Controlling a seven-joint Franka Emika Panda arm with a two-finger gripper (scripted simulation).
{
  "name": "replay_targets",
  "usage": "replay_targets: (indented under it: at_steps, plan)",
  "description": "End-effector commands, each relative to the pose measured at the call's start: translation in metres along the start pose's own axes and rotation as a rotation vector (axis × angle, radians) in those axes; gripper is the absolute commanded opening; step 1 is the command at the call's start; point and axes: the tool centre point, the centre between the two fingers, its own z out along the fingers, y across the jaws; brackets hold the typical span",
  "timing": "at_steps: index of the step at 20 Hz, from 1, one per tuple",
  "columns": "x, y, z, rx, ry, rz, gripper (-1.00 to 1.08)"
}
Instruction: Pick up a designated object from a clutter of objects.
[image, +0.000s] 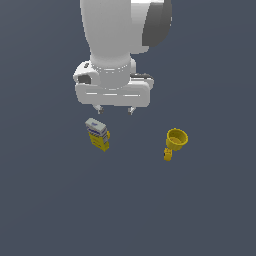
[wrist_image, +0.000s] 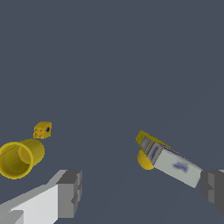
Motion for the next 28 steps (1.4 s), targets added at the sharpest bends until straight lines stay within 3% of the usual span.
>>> replay_targets:
  at_steps: [1, 13, 28]
  plan:
    - [0.0, 0.001, 0.001, 0.0, 0.0, -0.005, 1.0]
    - [-0.003, 0.013, 0.013, 0.002, 0.001, -0.12, 1.0]
    - [-0.015, 0.044, 0.046, 0.006, 0.003, -0.419, 1.0]
